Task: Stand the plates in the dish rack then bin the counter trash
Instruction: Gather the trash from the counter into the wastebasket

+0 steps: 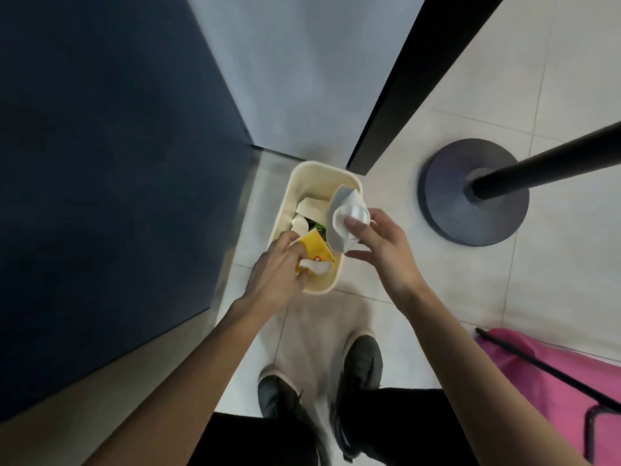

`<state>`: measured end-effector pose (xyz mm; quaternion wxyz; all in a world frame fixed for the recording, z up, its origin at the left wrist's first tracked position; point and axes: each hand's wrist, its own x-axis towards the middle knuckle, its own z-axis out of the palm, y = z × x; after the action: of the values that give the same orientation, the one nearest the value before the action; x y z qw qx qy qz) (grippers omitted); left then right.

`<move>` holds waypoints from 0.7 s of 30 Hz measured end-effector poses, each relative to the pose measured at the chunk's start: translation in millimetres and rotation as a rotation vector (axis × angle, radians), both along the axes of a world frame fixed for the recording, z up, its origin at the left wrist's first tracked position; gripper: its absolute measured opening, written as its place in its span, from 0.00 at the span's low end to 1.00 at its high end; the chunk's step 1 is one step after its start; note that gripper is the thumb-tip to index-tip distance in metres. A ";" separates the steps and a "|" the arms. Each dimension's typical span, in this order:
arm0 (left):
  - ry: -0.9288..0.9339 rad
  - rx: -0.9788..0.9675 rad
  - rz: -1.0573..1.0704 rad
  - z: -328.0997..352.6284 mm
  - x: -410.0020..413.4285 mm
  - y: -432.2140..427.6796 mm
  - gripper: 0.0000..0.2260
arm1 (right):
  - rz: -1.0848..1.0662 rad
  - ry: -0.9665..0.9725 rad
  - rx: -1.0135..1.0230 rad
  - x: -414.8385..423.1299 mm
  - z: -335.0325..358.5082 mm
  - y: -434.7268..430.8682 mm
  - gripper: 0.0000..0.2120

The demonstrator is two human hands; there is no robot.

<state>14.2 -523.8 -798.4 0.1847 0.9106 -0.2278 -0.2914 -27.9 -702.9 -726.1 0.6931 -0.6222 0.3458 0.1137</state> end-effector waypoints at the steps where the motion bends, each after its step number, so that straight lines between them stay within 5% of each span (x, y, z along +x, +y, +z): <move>1: -0.012 0.020 -0.029 -7.2 3.6 -2.5 0.09 | -0.001 -0.013 -0.007 5.9 -8.6 -1.9 0.14; 9: -0.213 0.271 -0.302 -43.6 21.5 -15.8 0.13 | 0.297 0.071 -0.184 55.0 -54.2 -19.1 0.18; 21: 0.080 0.308 -0.402 -46.9 52.0 -18.8 0.14 | 0.485 0.004 -0.350 53.8 -32.2 -29.7 0.17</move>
<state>66.3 -542.7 -845.3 -0.0087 0.8520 -0.3497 -0.3895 25.9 -732.6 -758.4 0.5274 -0.7964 0.2026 0.2158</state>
